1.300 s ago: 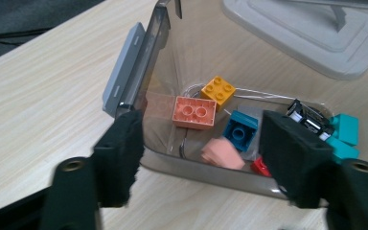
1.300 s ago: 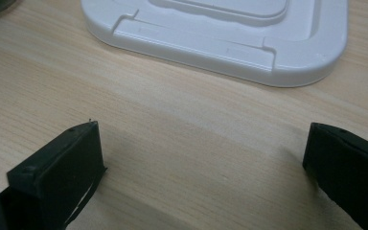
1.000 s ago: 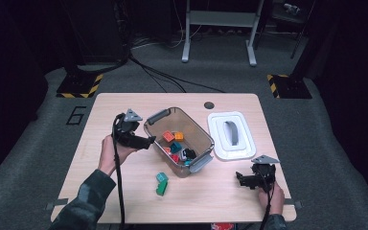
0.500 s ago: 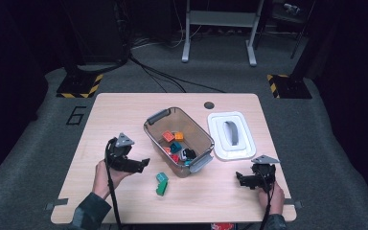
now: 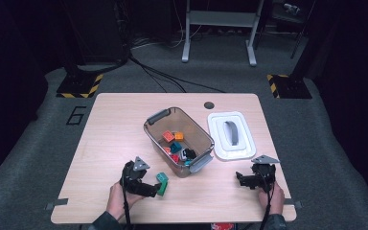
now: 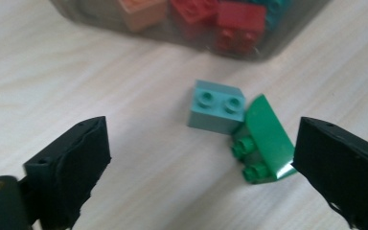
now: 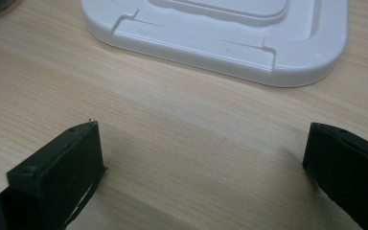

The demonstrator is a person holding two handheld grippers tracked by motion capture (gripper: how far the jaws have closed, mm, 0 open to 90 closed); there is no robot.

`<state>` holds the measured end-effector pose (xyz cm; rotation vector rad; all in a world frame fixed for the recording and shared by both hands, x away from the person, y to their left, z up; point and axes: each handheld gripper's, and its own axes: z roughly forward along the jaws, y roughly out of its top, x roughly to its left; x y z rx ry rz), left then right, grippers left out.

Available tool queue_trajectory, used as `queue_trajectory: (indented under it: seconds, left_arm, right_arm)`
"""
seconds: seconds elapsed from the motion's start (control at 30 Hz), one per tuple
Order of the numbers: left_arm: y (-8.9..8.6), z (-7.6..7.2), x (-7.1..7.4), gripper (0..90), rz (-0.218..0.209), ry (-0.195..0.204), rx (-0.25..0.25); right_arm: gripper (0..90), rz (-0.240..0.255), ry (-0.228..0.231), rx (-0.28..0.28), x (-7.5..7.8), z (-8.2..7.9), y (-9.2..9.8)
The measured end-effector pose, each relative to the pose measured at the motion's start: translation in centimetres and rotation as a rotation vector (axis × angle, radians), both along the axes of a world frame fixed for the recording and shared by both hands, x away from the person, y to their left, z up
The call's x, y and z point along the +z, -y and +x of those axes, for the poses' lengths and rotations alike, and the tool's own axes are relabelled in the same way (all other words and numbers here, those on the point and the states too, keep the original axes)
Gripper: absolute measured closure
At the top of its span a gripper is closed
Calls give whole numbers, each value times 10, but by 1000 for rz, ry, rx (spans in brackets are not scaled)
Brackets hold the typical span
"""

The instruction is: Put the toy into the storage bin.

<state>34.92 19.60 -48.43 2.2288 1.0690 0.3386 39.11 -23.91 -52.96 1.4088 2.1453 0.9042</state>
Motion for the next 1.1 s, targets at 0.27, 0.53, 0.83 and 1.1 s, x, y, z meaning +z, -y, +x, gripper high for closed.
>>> queue_trajectory:
  seconds: [0.27, 0.53, 0.83, 1.1]
  left_arm:
    - [9, -6, -4, 262, -36, -8, -33]
    - [11, -5, -1, 320, -39, -6, -55]
    - [13, -5, -6, 452, -6, -35, -67]
    - [4, -9, -9, 657, 16, -44, -119]
  right_arm:
    - [0, 0, 0, 0, 0, 0, 0]
    - [0, 0, 0, 0, 0, 0, 0]
    - [0, 0, 0, 0, 0, 0, 0]
    - [0, 0, 0, 0, 0, 0, 0]
